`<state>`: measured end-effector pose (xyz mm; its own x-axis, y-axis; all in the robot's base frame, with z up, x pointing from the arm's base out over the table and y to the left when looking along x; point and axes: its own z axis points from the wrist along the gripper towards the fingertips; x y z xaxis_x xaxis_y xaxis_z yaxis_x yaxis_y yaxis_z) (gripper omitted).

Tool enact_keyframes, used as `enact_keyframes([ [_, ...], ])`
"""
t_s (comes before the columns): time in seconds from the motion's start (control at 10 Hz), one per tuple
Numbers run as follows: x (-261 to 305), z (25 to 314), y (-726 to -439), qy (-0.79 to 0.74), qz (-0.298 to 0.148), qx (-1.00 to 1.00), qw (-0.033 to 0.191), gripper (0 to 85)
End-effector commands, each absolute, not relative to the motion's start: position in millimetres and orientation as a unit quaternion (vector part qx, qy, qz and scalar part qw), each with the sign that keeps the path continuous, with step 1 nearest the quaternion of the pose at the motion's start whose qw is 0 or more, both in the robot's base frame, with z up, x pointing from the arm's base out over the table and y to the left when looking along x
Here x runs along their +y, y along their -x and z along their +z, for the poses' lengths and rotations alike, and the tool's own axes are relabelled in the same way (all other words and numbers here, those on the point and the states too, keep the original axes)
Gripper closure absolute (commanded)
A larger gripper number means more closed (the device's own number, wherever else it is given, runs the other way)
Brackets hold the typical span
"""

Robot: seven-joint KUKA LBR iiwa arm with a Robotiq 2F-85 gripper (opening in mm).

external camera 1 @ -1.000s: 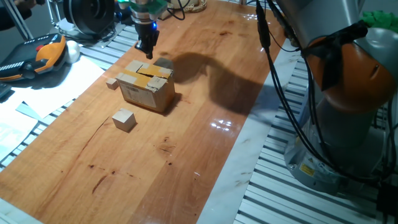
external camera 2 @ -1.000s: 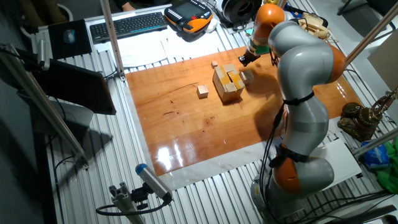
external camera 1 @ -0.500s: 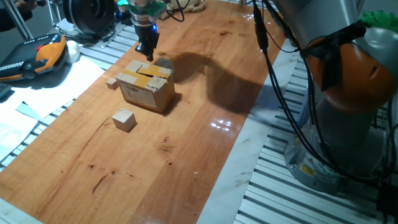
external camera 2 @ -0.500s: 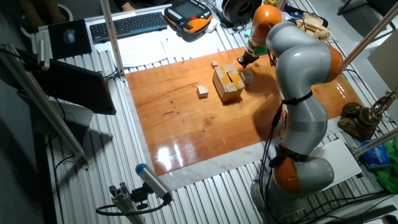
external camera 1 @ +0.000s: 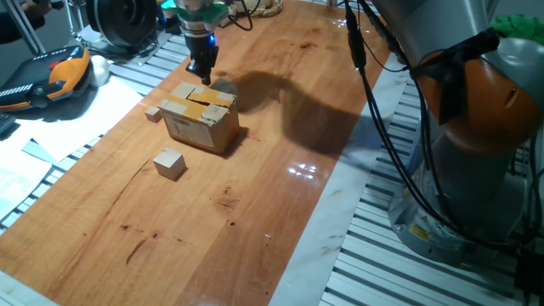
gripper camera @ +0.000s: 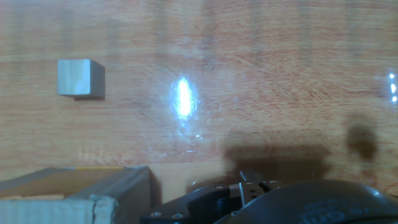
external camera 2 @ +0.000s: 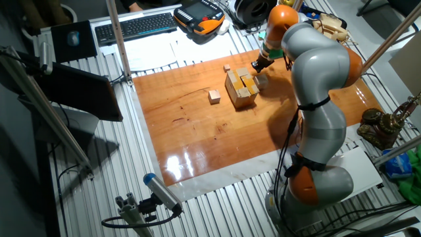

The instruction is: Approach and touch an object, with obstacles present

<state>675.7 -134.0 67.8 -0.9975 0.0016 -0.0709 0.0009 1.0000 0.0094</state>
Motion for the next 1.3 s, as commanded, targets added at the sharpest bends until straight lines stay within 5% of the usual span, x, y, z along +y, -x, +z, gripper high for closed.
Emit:
enact_keyframes([
  [0.0,-134.2,67.3,-674.6,-0.001,0.005,0.999,0.035,85.0],
  [0.8,-131.1,63.4,-668.6,0.0,0.005,1.0,0.024,85.0],
  [1.0,-130.9,61.1,-662.5,0.028,-0.004,0.999,-0.035,85.0],
  [1.2,-133.6,67.3,-656.3,0.028,0.016,0.998,-0.048,85.0],
])
